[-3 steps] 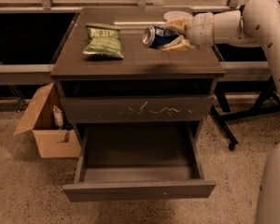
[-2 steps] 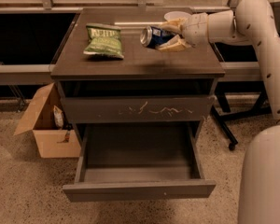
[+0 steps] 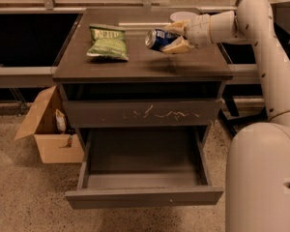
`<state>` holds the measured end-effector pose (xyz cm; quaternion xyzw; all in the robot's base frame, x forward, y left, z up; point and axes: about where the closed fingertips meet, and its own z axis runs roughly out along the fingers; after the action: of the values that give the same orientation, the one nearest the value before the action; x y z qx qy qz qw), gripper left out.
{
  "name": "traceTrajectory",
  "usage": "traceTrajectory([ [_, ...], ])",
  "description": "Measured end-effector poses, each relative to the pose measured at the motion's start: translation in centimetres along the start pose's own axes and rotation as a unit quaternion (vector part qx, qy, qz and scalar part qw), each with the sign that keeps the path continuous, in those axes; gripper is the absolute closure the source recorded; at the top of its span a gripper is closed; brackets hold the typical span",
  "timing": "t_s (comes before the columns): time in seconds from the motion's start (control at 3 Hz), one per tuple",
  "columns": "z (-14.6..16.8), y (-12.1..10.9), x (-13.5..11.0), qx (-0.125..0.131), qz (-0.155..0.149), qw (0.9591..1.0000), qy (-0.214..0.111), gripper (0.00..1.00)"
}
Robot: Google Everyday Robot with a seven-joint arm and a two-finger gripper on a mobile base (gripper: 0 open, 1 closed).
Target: Pick pepsi can from middle drawer and place on counter
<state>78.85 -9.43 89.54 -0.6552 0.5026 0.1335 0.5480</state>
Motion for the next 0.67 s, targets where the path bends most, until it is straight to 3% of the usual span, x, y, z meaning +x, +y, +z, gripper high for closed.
traceTrajectory([
  [0.67,0.38,-1.1,1.2,0.006,0.018,0.9997,0.013,0.08],
])
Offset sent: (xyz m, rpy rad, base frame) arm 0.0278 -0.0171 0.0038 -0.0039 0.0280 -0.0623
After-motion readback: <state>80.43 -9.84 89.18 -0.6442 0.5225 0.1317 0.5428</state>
